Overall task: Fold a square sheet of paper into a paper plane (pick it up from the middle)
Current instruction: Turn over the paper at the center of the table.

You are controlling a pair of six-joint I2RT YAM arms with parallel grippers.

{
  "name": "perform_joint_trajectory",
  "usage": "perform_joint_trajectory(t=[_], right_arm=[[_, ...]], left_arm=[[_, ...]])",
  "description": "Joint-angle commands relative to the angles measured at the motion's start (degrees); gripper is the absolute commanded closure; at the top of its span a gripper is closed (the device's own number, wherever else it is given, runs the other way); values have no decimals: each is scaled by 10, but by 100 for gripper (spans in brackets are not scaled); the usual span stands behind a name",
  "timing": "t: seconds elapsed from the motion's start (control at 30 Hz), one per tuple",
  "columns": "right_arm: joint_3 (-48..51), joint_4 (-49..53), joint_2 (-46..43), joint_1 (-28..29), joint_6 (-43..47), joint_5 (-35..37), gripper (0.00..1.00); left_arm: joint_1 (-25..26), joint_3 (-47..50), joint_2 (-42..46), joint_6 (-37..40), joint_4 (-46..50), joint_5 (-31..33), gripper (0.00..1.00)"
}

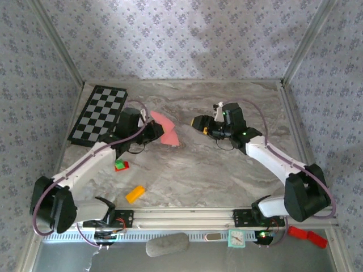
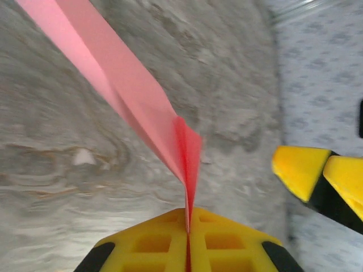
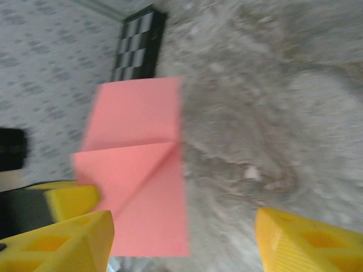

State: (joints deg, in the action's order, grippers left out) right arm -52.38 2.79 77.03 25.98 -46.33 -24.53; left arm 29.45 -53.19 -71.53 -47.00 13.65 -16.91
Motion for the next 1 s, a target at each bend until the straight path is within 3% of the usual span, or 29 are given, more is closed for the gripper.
perform_joint_trajectory(t=[0.0,0.23,0.4,0.7,0.97], right_arm=[[-21,114,-23,-7,59,108,29],[0,131,-54,-21,62,155,23],[10,141,-65,-38,57,164,23],[30,147,-98,-78,55,160,23],[45,142,-99,-91,47,151,23]], left_arm=[[27,-74,-19,119,238,193,91],[86,-176,-121,139,386,395,91],[123,-234,-219,125,434,459,92],[168,-311,-380,109,394,377,89],[157,-293,-383,89,266,154,60]])
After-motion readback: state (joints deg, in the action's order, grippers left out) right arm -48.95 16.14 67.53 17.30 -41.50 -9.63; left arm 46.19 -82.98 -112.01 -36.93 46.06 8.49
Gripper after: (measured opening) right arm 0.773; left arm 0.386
